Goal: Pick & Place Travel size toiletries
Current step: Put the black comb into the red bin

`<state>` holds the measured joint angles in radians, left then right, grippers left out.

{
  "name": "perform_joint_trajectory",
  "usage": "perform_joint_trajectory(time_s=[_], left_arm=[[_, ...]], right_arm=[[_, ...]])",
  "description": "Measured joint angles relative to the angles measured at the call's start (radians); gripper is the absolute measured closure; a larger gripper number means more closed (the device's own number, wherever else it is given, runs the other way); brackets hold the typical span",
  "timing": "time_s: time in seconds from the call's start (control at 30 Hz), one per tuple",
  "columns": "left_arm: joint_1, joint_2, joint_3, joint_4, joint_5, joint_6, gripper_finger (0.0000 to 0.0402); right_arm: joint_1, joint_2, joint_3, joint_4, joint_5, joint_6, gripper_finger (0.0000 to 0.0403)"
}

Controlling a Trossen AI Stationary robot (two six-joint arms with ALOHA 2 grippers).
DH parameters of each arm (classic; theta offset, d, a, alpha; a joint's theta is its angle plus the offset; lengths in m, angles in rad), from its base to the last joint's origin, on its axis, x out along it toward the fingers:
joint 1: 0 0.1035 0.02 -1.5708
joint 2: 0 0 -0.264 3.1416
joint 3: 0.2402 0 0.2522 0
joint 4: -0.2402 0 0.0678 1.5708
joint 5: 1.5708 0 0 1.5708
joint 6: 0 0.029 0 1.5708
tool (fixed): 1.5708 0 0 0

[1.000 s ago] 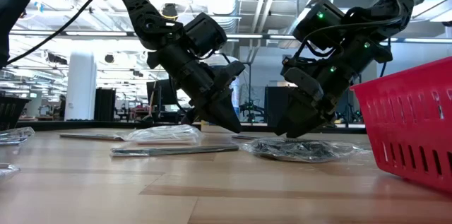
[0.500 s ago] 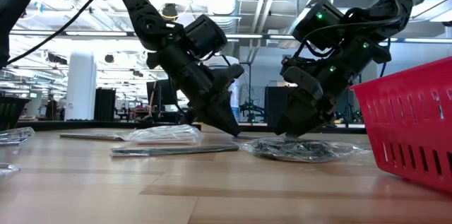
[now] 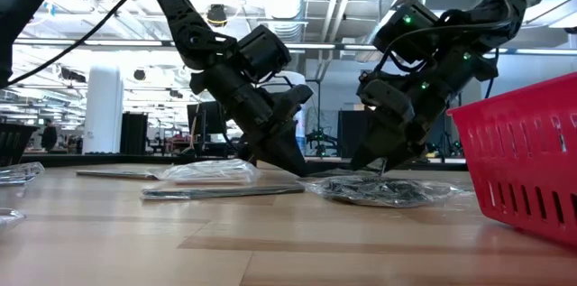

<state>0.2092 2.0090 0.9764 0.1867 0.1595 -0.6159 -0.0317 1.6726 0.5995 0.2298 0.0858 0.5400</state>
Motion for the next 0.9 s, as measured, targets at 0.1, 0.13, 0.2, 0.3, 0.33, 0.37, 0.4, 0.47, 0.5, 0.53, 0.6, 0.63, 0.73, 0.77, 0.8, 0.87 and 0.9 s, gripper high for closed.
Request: perform_joint_trajectory(time_s=[0.1, 0.13, 0.2, 0.3, 0.33, 0.37, 0.4, 0.47, 0.5, 0.53, 0.6, 0.63, 0.73, 0.77, 0.8, 0.87, 0.9], left_arm=[[0.000, 0.000, 0.000, 0.001, -0.001, -0.002, 0.0401], [0.000, 0.001, -0.001, 0.001, -0.002, -0.002, 0.0401], [0.000, 0.001, -0.001, 0.002, -0.002, -0.002, 0.0401], [0.000, 0.002, -0.001, 0.005, -0.002, -0.002, 0.0401], [0.000, 0.002, -0.002, 0.006, -0.002, -0.003, 0.0401], [0.000, 0.002, -0.002, 0.006, -0.002, -0.002, 0.0401], [0.000, 0.002, -0.002, 0.007, -0.003, -0.002, 0.0401], [0.000, 0.002, -0.002, 0.008, -0.003, -0.003, 0.0401], [-0.001, 0.002, -0.002, 0.009, -0.003, -0.003, 0.0401], [-0.001, 0.002, -0.002, 0.010, -0.004, -0.007, 0.0401], [-0.001, 0.002, -0.002, 0.014, -0.003, -0.015, 0.0401], [-0.001, -0.001, -0.002, 0.015, -0.004, -0.019, 0.0401], [-0.001, -0.017, -0.004, 0.025, -0.007, -0.022, 0.0401], [-0.001, -0.025, -0.005, 0.024, -0.012, -0.021, 0.0402], [-0.002, -0.032, -0.006, 0.024, -0.024, -0.020, 0.0401], [-0.003, -0.063, -0.012, 0.006, -0.061, -0.020, 0.0401], [-0.003, -0.082, -0.011, 0.015, -0.081, -0.019, 0.0401]], right_arm=[[-0.005, 0.000, 0.000, -0.001, -0.018, 0.000, 0.0155], [-0.005, 0.000, 0.000, -0.002, -0.018, 0.000, 0.0163], [-0.005, 0.000, 0.000, -0.007, -0.018, 0.000, 0.0185], [-0.005, 0.000, 0.000, -0.011, -0.031, 0.000, 0.0224], [-0.005, 0.000, 0.000, -0.013, -0.035, 0.000, 0.0237], [-0.005, 0.000, 0.000, -0.013, -0.037, 0.000, 0.0252], [-0.005, 0.000, 0.000, -0.015, -0.039, 0.000, 0.0266], [-0.004, 0.000, 0.000, -0.017, -0.041, 0.000, 0.0293], [-0.004, 0.000, 0.000, -0.019, -0.041, 0.000, 0.0306], [-0.004, 0.000, 0.000, -0.021, -0.042, 0.000, 0.0319], [-0.005, 0.001, 0.000, -0.024, -0.045, 0.000, 0.0349], [-0.005, 0.001, -0.001, -0.025, -0.045, 0.000, 0.0365], [-0.005, 0.001, -0.001, -0.033, -0.044, -0.005, 0.0392], [-0.005, 0.001, -0.001, -0.035, -0.043, -0.008, 0.0390], [-0.005, 0.001, 0.000, -0.039, -0.043, -0.007, 0.0388], [-0.009, 0.000, 0.001, -0.048, -0.044, 0.000, 0.0389], [-0.011, 0.000, 0.001, -0.052, -0.044, 0.004, 0.0394]])
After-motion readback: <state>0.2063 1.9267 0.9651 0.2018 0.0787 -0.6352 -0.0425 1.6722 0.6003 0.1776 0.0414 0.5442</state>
